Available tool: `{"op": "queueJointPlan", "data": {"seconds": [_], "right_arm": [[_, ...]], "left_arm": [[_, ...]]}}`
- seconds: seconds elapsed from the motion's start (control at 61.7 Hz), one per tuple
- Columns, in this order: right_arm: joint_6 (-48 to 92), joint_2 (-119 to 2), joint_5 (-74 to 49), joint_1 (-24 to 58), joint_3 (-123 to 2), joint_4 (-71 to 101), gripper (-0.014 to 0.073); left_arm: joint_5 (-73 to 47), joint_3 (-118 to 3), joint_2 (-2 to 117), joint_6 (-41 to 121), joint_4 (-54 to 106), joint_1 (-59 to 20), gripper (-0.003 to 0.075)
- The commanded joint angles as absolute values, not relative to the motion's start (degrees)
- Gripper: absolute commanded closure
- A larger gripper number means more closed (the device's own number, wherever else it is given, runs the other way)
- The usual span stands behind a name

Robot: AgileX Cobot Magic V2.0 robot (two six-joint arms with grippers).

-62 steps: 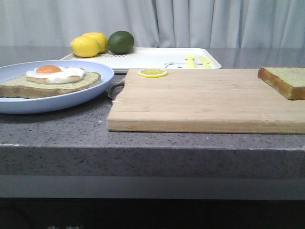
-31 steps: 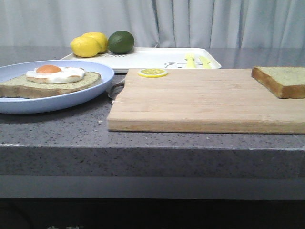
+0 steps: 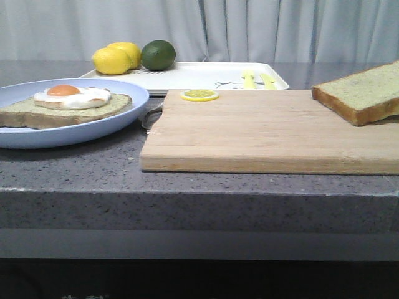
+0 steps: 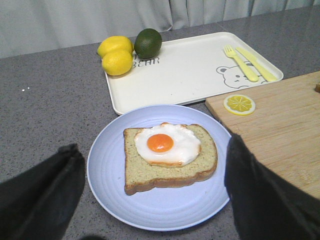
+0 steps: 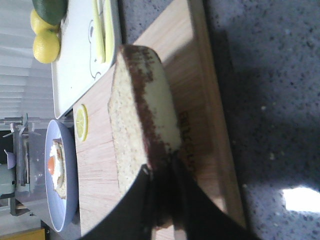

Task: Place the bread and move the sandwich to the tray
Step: 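Grasp the bread slice edge with the right gripper and lift it, then carry the bread slice with the right gripper over the egg toast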

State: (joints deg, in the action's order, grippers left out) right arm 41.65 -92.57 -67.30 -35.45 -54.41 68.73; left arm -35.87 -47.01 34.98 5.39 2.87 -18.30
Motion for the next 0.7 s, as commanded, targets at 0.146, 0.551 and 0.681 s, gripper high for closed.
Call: {"op": "queueJointPlan", "data": {"seconds": [0.146, 0.551, 0.681], "right_arm": [[42.86, -86.08, -76.81, -29.69, -56.16, 75.01, 0.0599], [42.86, -75.96, -76.2, -14.85, -56.16, 92.6, 0.0599], [42.91, -75.22, -70.44, -4.55, -56.16, 97.83, 0.0599]], "left_arm": [[-30.43, -48.55, 35.35, 4.85, 2.98, -18.75, 0.0154], [-29.52, -48.55, 35.35, 4.85, 2.98, -18.75, 0.0154], [-29.52, -48.55, 35.35, 4.85, 2.98, -18.75, 0.0154]]}}
